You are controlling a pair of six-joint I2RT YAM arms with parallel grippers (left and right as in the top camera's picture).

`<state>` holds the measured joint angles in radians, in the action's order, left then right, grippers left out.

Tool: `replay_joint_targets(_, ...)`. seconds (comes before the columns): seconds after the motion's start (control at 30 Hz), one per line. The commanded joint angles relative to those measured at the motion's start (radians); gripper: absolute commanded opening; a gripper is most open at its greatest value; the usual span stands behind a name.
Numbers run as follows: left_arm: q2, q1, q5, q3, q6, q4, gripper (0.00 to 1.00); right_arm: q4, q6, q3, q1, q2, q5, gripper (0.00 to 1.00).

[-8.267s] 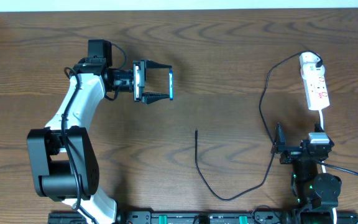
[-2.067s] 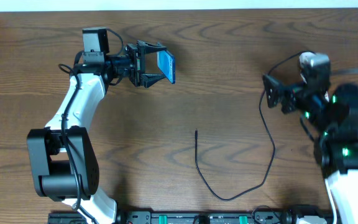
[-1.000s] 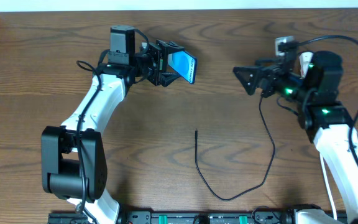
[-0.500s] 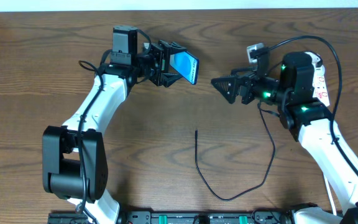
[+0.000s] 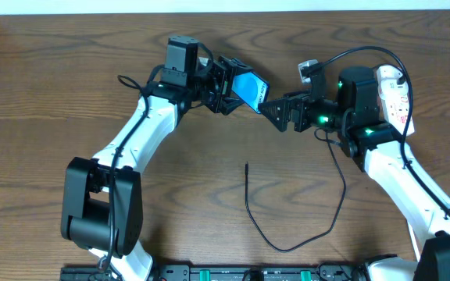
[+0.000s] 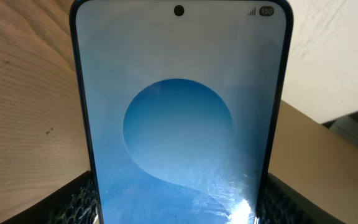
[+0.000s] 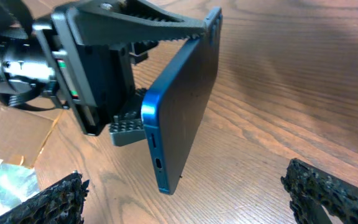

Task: Plug charger to phone and switch on socket
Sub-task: 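Close the right gripper on the phone's edge beside the left gripper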

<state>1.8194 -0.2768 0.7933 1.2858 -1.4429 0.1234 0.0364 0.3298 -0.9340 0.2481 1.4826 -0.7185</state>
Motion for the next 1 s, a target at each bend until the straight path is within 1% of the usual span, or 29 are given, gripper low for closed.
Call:
replay_joint_targets(0.0,-0.026,-0.017,-0.036,0.004,0.006,-0.009,0.07,0.002,-0.006,-0.021,0.008,0.01,0.037,0.99)
replay_joint_targets(0.27,-0.026,-0.076,-0.13,0.004,0.005,-0.006,0.07,0.009,-0.013,-0.021,0.008,0.01,0.074,0.99)
replay_joint_targets(0.43,-0.026,-0.1,-0.137,0.004,0.0,-0.006,0.07,0.016,-0.024,-0.021,0.009,0.01,0.097,0.99)
replay_joint_targets(0.77,-0.026,-0.122,-0.136,0.004,-0.132,-0.006,0.07,0.02,-0.024,-0.02,0.009,0.01,0.13,0.96)
replay_joint_targets(0.97,-0.026,-0.143,-0.136,0.004,-0.146,-0.021,0.07,0.027,-0.024,-0.019,0.021,0.01,0.164,0.95)
